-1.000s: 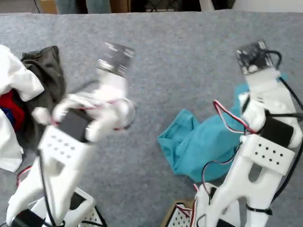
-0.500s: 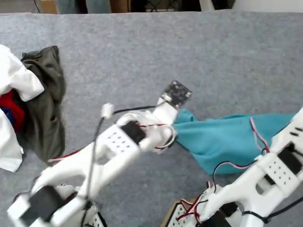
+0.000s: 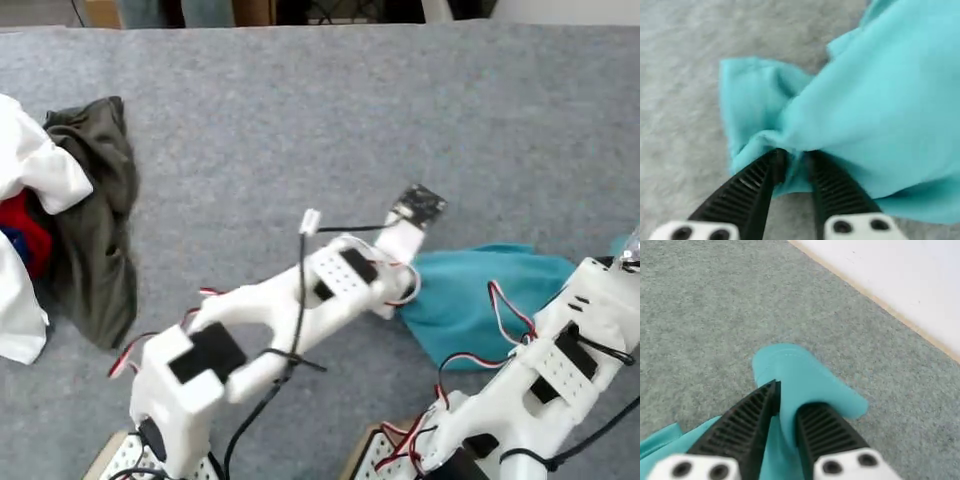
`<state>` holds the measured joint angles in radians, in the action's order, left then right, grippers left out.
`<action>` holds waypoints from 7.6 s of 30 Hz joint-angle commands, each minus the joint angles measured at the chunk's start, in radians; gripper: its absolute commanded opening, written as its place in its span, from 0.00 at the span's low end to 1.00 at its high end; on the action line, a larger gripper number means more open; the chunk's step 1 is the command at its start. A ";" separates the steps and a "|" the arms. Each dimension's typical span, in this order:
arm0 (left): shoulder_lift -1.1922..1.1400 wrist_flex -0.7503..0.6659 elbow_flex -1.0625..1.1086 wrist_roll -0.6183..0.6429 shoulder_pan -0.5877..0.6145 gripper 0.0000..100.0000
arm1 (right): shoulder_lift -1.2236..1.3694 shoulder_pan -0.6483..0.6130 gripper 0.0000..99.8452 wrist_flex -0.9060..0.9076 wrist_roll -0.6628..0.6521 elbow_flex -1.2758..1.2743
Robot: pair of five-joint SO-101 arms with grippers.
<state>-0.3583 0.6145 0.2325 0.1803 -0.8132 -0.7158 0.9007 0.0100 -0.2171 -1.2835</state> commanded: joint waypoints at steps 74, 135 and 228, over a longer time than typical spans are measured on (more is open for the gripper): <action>0.184 0.862 -0.099 -0.161 0.361 0.07 | 0.510 -0.270 0.05 1.298 -0.562 0.889; 0.149 0.867 -0.081 -0.216 0.489 0.03 | 0.753 -0.110 0.19 1.033 -0.500 0.610; 0.255 0.605 -0.291 0.235 0.306 0.03 | 0.616 0.169 0.01 0.669 -0.680 0.522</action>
<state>0.0238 1.2589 0.0621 0.3107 -0.4864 -0.1358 1.0833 0.6943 -0.8953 -0.8355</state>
